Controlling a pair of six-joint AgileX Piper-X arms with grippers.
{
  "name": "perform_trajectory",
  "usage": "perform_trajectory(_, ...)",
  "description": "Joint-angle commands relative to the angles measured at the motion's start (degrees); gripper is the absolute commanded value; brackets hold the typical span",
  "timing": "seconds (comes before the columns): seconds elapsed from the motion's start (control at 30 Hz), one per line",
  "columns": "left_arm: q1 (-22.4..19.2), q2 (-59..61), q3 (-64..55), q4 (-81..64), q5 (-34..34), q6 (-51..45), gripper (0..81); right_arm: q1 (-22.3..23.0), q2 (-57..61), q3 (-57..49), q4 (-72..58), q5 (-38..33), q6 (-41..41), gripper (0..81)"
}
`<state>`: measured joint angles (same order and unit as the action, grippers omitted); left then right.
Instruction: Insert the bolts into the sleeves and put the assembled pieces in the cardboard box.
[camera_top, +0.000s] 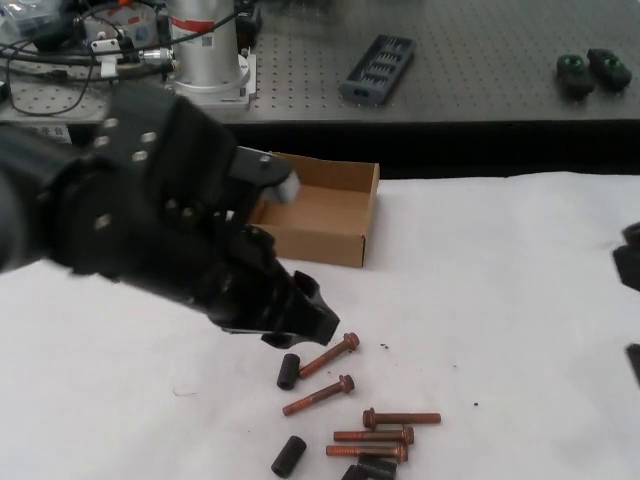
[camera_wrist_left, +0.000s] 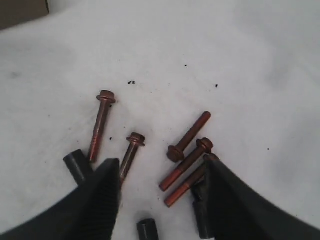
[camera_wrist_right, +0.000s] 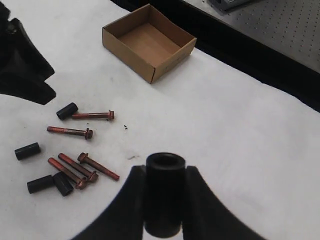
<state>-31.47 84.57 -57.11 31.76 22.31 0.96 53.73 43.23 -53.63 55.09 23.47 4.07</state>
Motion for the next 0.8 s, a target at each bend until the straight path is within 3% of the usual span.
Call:
perform_trajectory(0.0,-0.7,8.0,-7.7,5.1,-2.2,5.5,39.2,-0.3,-2.5,-0.4,2.8,0.5,1.2,5.5)
perform_trajectory(0.23,-2.4,18.0,-15.8,8.3,-11.0,17.4,39.3,-0.3,-4.9,-0.4,6.7,0.5,2.6,5.5)
perform_trajectory(0.63,-2.8,24.9,-22.2,9.0,-13.5,25.1,39.3,-0.3,-5.1,-0.4,10.3,0.5,2.3,5.5)
perform_trajectory(0.77,-4.1,27.8,-23.7,9.6,-18.2,27.7,39.3,-0.3,-5.1,-0.4,10.6,0.5,2.3,5.5)
